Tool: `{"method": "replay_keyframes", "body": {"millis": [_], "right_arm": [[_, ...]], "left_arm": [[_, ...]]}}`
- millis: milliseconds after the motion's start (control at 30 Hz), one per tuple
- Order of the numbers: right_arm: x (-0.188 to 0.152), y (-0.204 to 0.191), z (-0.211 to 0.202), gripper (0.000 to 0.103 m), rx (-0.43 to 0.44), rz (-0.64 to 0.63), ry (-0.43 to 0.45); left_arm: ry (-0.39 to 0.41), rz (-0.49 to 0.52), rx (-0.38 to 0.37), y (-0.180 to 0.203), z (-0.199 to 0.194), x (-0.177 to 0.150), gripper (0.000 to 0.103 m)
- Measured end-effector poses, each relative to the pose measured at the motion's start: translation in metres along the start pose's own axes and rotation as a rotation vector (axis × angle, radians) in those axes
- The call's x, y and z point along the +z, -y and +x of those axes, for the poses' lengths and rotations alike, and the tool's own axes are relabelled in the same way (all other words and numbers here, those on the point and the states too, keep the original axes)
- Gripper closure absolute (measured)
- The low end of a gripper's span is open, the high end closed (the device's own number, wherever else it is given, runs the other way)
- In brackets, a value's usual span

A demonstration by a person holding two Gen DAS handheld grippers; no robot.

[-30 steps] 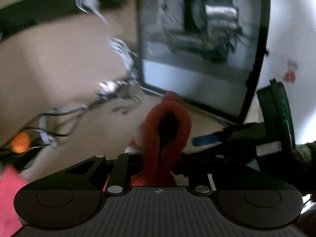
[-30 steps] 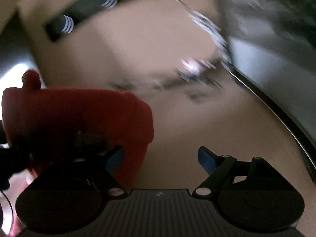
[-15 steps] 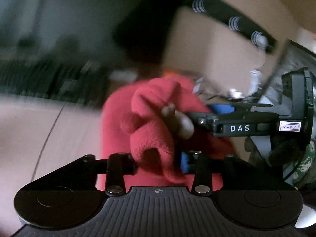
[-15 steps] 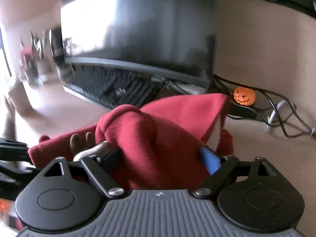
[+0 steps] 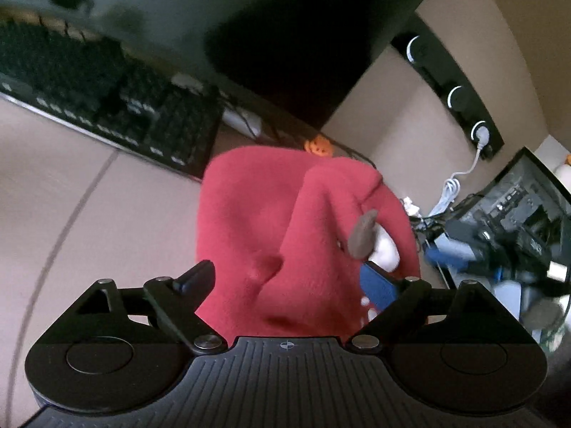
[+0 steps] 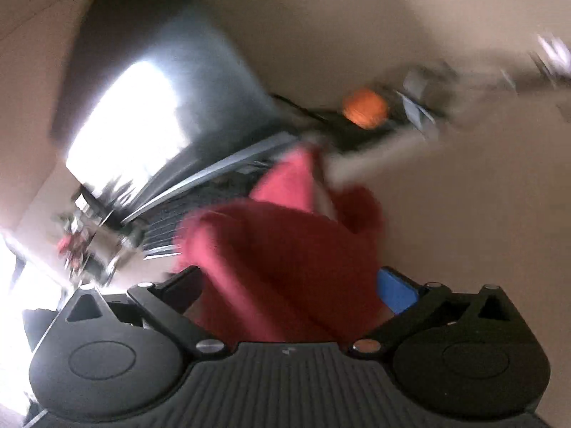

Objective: Fold clothes

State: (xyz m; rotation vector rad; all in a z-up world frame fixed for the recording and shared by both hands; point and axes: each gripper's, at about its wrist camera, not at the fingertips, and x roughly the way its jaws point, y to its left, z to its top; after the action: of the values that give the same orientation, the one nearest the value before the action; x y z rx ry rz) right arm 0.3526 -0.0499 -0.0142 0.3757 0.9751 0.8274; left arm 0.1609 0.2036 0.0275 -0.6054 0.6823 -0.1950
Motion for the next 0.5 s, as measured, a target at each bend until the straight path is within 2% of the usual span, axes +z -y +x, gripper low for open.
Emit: {"method": "replay_keyframes", "body": {"millis": [67, 133, 233, 300, 400, 500], "right_arm": [[-0.009, 0.013, 0.013, 0.0, 0.018, 0.081, -0.03], [-0.011, 0.01, 0.021, 0.0, 0.073, 0.124, -0.035], [0.004, -0.034, 0.019, 0.0, 0.186, -0.021, 0.004], [0.012, -0.068, 0.028, 0.0, 0.237, -0.159, -0.018], [0.006, -0.106, 0.059, 0.0, 0.189, -0.332, -0.079], [0.007, -0.11, 0.062, 0.0, 0.171, -0.349, -0.066]], "left_arm": [[-0.026, -0.032, -0.026, -0.003, 0.013, 0.002, 0.011], [-0.041, -0.053, -0.054, -0.003, 0.022, 0.004, 0.011], [-0.047, -0.027, -0.087, 0.006, 0.022, 0.008, 0.011], [-0.038, 0.022, -0.092, 0.012, 0.014, 0.01, 0.01], [-0.019, 0.074, -0.012, 0.012, 0.003, 0.013, 0.009], [-0.026, 0.081, 0.13, 0.003, 0.005, 0.012, 0.008]]}}
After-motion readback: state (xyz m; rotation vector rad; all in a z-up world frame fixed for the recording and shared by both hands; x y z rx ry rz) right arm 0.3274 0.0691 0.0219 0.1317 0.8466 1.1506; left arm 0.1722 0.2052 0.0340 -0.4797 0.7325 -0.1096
